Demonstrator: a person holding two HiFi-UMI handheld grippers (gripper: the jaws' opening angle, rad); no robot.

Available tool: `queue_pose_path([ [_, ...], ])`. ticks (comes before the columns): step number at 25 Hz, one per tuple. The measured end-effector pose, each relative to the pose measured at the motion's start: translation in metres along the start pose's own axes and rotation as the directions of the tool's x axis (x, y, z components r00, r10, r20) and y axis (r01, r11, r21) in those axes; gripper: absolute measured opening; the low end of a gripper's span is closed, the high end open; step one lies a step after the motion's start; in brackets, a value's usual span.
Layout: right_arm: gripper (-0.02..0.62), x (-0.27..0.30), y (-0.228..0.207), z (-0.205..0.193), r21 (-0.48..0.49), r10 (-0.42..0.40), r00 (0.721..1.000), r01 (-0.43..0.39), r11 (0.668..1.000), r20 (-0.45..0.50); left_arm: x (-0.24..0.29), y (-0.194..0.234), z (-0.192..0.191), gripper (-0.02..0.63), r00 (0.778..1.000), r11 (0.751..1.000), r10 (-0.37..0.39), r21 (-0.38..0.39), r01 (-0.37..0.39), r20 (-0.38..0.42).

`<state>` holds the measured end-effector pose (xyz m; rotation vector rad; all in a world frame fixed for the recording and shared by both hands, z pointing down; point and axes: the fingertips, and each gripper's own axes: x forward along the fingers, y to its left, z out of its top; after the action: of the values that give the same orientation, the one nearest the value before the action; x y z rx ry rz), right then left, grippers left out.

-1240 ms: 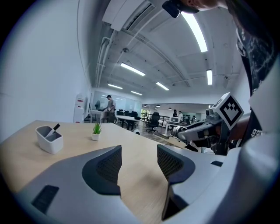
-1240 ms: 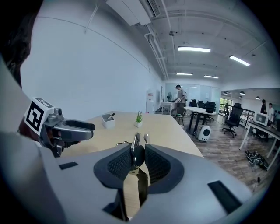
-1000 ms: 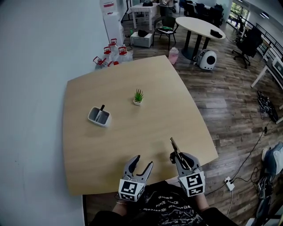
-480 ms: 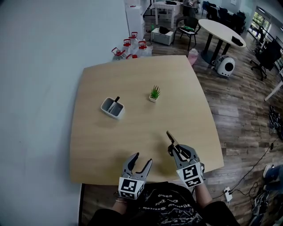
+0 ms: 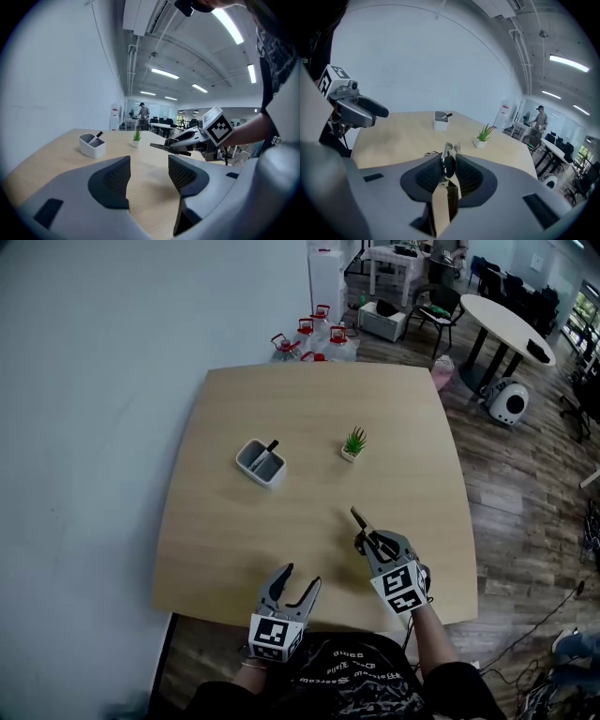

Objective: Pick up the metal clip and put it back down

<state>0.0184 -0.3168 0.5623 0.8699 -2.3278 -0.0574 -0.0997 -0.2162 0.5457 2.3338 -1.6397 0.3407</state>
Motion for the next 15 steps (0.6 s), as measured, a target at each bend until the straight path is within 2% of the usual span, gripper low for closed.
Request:
queue_pose_path([
  [9, 0.092, 0.058, 0.001, -0.001, -0.159, 0.054, 0.996, -0.063, 0.985, -0.064, 0.001, 0.015, -0.008, 0.261, 0.996, 0.996, 0.085, -0.026, -0.086, -0.04],
  [15, 0.092, 0.09, -0.01, -0.014, -0.16, 0.065, 0.99, -0.086, 0.983, -0.129, 0.003, 0.018, -0.012, 0.261, 0.992, 0.993, 0.104, -0.041, -0.107, -0.073],
])
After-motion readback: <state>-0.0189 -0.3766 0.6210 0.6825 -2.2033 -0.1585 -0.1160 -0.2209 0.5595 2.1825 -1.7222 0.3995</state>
